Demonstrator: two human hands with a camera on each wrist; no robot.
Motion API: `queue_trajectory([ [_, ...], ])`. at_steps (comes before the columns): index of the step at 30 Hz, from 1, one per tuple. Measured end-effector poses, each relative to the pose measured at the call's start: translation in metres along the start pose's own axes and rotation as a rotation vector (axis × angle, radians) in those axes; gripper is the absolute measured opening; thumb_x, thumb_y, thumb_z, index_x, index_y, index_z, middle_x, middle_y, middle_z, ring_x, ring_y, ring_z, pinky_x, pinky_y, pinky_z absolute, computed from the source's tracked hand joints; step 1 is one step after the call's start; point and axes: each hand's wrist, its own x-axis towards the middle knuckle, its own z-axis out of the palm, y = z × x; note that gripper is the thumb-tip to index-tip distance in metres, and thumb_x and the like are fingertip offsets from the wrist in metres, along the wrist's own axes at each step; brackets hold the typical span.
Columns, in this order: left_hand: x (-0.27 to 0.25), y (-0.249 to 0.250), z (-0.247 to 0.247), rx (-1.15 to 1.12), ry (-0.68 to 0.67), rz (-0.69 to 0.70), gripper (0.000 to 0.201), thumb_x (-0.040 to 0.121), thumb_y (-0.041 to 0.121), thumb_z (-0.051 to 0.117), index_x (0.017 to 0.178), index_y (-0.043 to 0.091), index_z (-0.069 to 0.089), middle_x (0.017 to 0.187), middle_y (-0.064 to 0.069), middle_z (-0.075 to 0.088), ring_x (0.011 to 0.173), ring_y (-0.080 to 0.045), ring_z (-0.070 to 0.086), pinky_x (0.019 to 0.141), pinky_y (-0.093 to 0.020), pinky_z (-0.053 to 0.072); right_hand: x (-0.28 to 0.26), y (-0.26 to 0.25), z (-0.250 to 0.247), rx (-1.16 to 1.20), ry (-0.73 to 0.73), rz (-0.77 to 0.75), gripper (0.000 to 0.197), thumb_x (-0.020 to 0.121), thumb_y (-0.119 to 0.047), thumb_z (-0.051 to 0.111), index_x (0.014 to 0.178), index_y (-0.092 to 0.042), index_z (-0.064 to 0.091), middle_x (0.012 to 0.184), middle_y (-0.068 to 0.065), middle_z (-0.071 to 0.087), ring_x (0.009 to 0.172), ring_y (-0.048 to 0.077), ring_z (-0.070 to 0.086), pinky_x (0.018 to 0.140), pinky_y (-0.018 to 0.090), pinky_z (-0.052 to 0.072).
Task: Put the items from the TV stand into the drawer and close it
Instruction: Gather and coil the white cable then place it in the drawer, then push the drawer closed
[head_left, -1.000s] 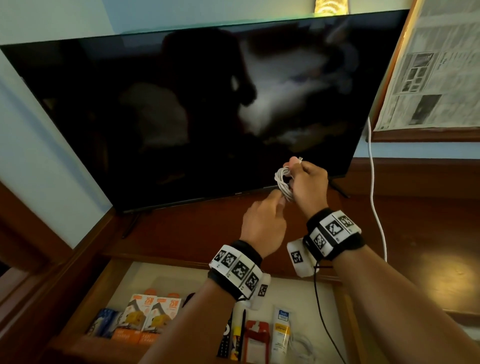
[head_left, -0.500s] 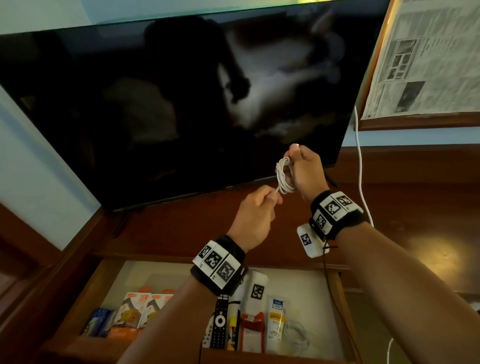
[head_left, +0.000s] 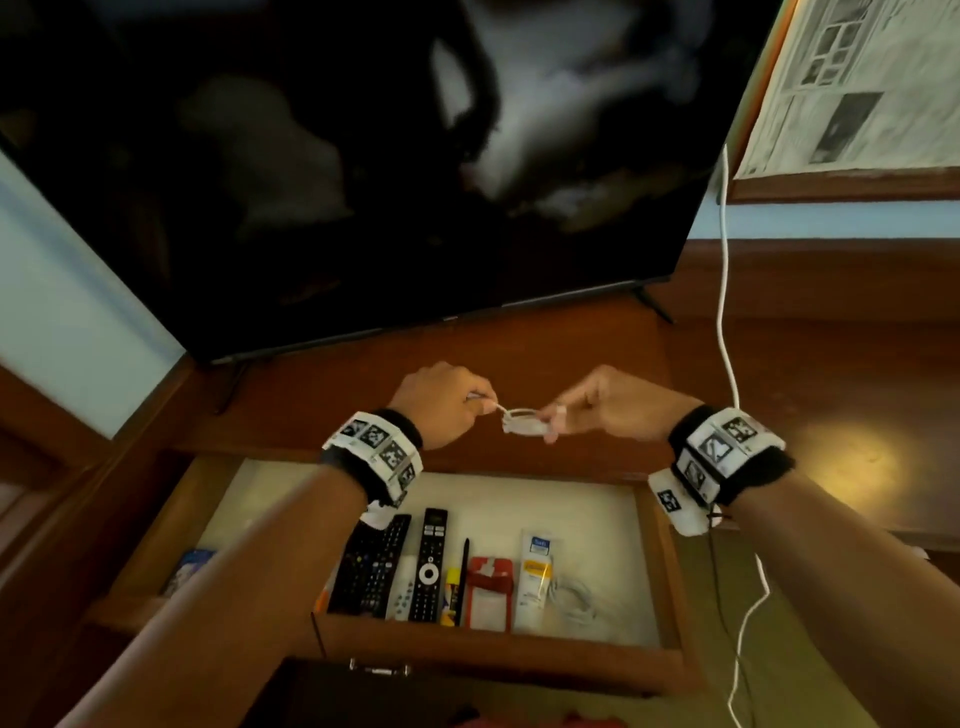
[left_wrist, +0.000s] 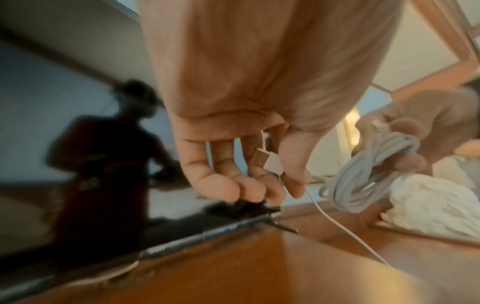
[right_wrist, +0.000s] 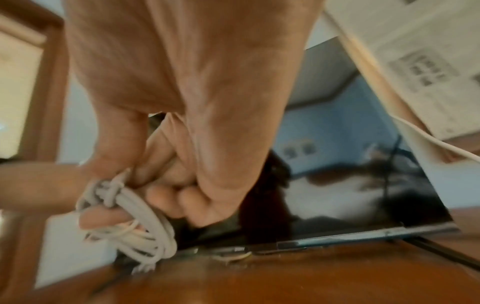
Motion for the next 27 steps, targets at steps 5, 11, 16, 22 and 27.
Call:
queue_trajectory([
  [5,-0.016,0.026,0.084,0.062,-0.140,0.077,0.032,0.107,0.040,0.043,0.120,0.030,0.071,0.115,0.004,0.070,0.102,-0.020,0.066,0.087,-0.040,0.053,-0.006,0.033,0.066,-0.553,-0.116,0.096,0.015,0.091,-0.019,0.069,0.100,-0.014,0.081,0.097,0.004,0.078,0.088,0.024,0.072,0.079,0.043,0.061],
  [11,-0.054,0.037,0.179,-0.046,-0.312,-0.014,0.050,0.108,0.032,0.039,0.157,0.028,0.034,0.157,-0.007,0.043,0.138,-0.032,0.044,0.108,-0.048,0.043,-0.012,0.098,0.124,-0.836,-0.133,0.339,0.021,0.092,-0.002,0.055,0.110,-0.008,0.062,0.111,0.014,0.063,0.105,0.035,0.066,0.075,0.036,0.048],
  [16,-0.105,0.010,0.236,0.033,-0.439,-0.186,0.057,0.107,0.050,0.026,0.159,0.027,0.027,0.168,-0.009,0.023,0.153,-0.033,0.021,0.121,-0.055,0.023,-0.005,0.142,0.150,-0.810,-0.171,0.462,0.025,0.091,0.001,0.051,0.111,-0.005,0.065,0.116,0.016,0.068,0.107,0.035,0.069,0.086,0.042,0.059],
  [22,-0.132,0.000,0.256,0.043,-0.431,-0.256,0.064,0.104,0.053,0.018,0.162,0.025,0.022,0.171,-0.004,0.016,0.156,-0.031,0.013,0.126,-0.052,0.012,-0.005,0.164,0.181,-0.746,-0.243,0.499,0.020,0.097,-0.003,0.050,0.109,-0.003,0.066,0.113,0.017,0.069,0.102,0.035,0.071,0.081,0.039,0.056],
  [27,-0.129,0.002,0.258,0.051,-0.402,-0.276,0.063,0.103,0.054,0.025,0.157,0.023,0.035,0.168,-0.003,0.026,0.152,-0.031,0.024,0.123,-0.051,0.021,-0.009,0.168,0.191,-0.605,-0.312,0.490,0.009,0.094,-0.011,0.059,0.096,-0.005,0.065,0.101,0.018,0.070,0.096,0.034,0.071,0.069,0.030,0.050],
])
